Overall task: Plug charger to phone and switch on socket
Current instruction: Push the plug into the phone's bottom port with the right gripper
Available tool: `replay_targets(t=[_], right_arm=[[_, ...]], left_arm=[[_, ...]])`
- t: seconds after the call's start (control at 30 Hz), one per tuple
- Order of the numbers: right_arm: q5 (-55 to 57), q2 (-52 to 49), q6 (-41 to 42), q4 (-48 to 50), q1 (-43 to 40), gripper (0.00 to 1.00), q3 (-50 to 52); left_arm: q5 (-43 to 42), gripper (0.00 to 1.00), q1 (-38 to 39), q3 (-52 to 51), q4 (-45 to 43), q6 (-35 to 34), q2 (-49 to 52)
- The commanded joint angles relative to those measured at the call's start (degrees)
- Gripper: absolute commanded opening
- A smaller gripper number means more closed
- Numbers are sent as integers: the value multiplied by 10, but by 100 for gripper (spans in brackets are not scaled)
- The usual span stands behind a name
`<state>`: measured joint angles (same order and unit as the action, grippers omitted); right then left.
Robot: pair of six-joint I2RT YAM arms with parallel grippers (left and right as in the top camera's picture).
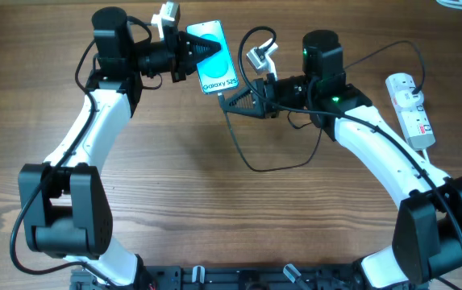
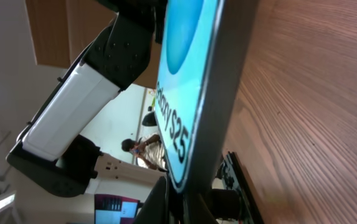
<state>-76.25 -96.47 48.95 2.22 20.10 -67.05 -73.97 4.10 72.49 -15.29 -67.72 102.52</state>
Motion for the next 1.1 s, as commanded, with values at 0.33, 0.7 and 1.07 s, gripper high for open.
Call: replay_targets(t=[0.33, 0.7, 1.07], right_arm=[[-23, 9, 7, 12, -5, 4, -3], [-10, 9, 17, 16, -5, 4, -3], [-7, 9, 38, 33, -5, 4, -3]], left_arm=[[-15, 4, -20, 7, -9, -3, -14], [-24, 4, -10, 7, -8, -3, -14], [-24, 4, -6, 7, -8, -3, -14]])
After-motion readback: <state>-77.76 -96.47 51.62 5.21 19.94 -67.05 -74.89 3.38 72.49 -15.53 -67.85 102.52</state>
